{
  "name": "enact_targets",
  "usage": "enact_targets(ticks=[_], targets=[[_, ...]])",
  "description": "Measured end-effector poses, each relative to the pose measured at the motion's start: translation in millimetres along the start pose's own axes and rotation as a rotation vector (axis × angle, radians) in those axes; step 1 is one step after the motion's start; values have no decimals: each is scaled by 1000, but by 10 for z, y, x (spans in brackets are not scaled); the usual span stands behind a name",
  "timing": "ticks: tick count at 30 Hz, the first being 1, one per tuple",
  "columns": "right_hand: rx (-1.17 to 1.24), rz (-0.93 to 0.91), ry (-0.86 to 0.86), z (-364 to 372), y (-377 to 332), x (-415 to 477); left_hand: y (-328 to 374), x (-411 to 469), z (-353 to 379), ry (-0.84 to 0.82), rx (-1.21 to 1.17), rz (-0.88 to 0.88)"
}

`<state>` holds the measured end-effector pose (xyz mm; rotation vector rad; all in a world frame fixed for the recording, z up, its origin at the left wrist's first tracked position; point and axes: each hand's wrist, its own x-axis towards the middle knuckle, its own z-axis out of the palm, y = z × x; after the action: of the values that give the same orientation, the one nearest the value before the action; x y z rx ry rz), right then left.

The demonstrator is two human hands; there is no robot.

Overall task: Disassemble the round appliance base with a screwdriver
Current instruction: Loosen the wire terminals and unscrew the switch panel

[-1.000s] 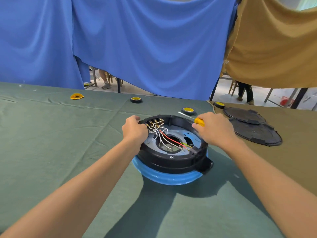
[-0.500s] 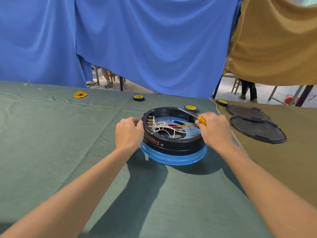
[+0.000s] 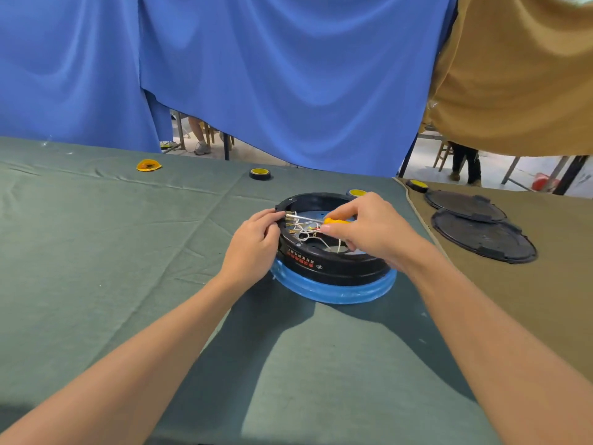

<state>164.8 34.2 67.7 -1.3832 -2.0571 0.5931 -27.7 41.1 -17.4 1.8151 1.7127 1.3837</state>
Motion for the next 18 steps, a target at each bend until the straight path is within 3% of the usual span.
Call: enact_targets(ticks=[4, 11, 16, 18], targets=[[507, 95, 109, 26, 89, 89, -38, 10, 8, 19, -24, -2], [837, 164, 266, 83, 109, 339, -64, 18, 29, 73, -85, 22], [1168, 238, 431, 216, -7, 589, -103, 41, 75, 118, -119, 30], [1369, 273, 412, 275, -66, 656, -119, 50, 81, 124, -128, 38]])
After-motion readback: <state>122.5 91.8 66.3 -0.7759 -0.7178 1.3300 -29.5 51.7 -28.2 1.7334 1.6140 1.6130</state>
